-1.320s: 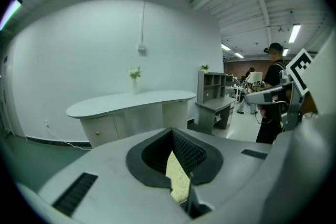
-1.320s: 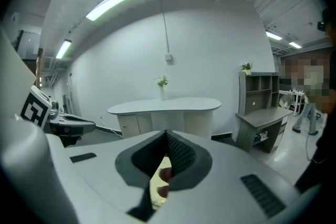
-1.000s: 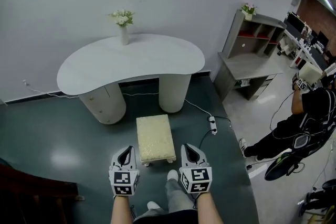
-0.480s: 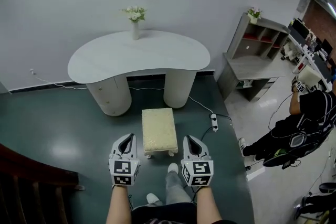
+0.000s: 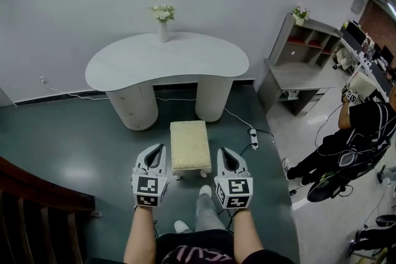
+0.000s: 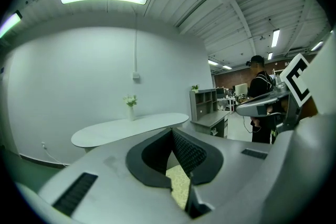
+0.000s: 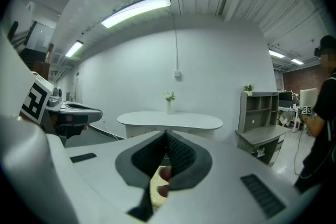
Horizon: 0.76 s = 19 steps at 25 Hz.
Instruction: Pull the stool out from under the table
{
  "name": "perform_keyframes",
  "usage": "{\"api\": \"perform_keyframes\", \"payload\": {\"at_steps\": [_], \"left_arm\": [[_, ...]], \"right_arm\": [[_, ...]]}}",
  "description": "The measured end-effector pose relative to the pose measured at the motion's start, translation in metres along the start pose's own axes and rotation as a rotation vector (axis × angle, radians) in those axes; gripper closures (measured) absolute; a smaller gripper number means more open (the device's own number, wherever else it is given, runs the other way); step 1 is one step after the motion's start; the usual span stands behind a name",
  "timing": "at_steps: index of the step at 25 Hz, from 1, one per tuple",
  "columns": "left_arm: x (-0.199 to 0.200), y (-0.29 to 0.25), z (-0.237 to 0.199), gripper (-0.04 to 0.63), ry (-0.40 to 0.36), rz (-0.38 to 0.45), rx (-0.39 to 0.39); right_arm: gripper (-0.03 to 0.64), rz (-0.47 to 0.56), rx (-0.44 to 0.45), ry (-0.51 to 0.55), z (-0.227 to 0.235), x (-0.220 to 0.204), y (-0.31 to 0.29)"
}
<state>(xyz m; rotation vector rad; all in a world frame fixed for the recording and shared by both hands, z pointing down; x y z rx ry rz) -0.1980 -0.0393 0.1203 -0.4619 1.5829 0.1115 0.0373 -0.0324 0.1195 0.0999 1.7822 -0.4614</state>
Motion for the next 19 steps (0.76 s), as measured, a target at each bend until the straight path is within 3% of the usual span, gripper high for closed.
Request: {"api": "perform_keyframes", "payload": {"at_steps": [19], "left_arm": [[0.0087,0.0081,0.0073,0.582,-0.003,-0.018,0.031]], "right_arm": [[0.555,0.021,0.012,0.038,0.0035,0.0098,0.007]]}}
Point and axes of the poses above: the fingertips, and each gripper's own axes: y backward along the fingers, z to its right, x out of its top, the point moved 7 cm from there along y, backward along the fingers, and after that the axes turned 10 degrees about y, right-handed, at the moved point
